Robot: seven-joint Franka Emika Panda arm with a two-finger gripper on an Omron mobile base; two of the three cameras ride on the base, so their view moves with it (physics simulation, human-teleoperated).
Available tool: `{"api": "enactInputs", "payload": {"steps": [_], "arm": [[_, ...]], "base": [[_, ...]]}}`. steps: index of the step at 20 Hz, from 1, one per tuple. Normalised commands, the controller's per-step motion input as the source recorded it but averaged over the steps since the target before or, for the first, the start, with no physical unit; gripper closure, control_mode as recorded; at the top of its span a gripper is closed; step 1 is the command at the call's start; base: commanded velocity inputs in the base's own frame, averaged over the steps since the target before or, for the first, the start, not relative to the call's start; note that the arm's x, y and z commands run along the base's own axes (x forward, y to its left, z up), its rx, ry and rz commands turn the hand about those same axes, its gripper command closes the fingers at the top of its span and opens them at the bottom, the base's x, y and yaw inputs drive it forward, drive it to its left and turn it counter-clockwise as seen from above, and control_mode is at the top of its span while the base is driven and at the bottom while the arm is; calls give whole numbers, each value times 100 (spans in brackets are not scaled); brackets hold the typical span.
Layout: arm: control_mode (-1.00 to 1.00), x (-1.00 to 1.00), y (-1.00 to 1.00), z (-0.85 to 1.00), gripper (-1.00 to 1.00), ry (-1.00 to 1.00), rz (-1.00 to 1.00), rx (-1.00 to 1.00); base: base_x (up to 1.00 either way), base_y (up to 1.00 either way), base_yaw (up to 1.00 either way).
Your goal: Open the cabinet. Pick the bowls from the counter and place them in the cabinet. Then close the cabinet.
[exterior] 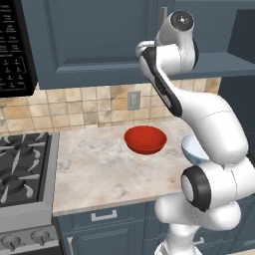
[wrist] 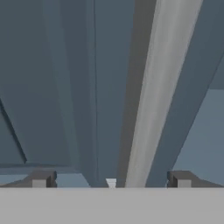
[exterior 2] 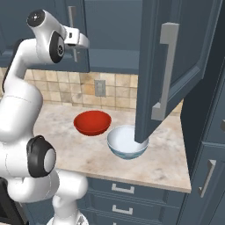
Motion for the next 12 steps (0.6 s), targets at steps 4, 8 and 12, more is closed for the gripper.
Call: {"api": "enactInputs", "payload": {"steps": [4,8,12], "arm": [[-100,44,0,-8,-100,0,2,0],[-100,43,0,-3,-100,0,2,1],[-100,48,0,-3,-100,0,1,0]], "base": [[0,0,0],[0,0,0],[0,0,0]]}}
